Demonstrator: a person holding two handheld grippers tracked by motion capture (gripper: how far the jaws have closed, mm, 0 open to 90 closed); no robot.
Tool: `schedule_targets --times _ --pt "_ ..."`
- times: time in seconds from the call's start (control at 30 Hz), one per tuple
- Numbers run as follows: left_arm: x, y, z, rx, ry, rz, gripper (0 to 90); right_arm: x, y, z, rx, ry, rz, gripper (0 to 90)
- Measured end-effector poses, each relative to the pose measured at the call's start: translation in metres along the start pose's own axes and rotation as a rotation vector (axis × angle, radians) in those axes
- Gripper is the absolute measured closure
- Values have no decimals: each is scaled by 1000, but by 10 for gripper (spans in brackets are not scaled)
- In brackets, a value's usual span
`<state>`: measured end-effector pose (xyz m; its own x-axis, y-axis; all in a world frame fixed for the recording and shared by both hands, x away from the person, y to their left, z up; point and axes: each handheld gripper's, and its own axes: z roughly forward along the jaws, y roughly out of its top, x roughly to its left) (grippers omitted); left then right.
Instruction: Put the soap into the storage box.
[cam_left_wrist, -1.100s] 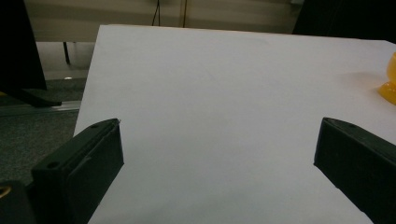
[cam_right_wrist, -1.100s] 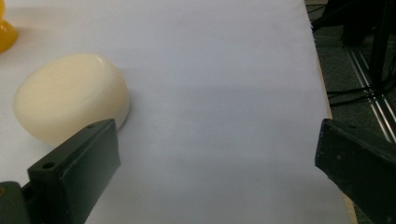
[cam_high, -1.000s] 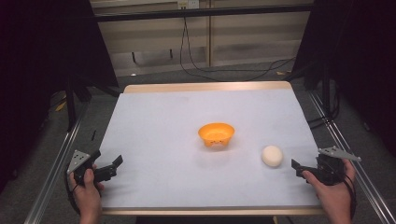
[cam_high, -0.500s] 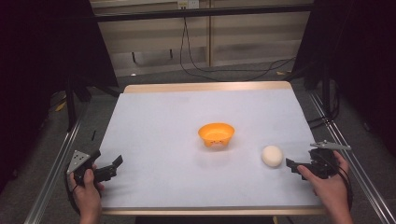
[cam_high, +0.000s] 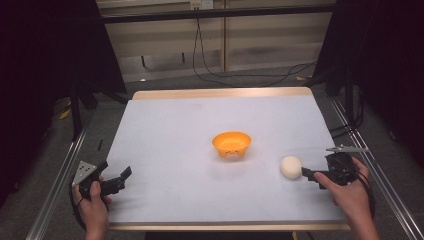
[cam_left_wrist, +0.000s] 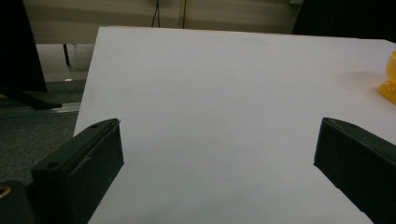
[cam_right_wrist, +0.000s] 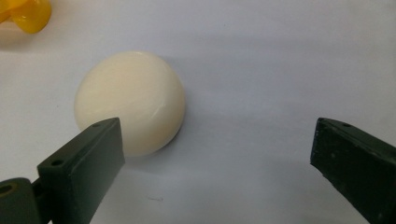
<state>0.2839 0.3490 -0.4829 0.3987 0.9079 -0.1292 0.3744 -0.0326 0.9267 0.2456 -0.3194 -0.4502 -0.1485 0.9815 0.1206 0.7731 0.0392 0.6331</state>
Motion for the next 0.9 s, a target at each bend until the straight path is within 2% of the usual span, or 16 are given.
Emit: schedule_targets --times 0.4,0.47,0.5,0.57,0.67,0.9 --pt "0 0 0 -1 -4 -10 12 13 11 5 16 27 -5 27" --pt "0 0 0 -1 -4 -11 12 15 12 6 20 29 -18 28" --pt "0 0 0 -1 -4 -11 12 17 13 7 24 30 -8 28" --pt "0 0 0 -1 -3 -11 12 19 14 8 25 33 -21 28" --pt "0 0 0 -1 -4 -11 12 24 16 11 32 41 -9 27" --pt "0 0 1 -2 -6 -16 12 29 20 16 42 49 -17 26"
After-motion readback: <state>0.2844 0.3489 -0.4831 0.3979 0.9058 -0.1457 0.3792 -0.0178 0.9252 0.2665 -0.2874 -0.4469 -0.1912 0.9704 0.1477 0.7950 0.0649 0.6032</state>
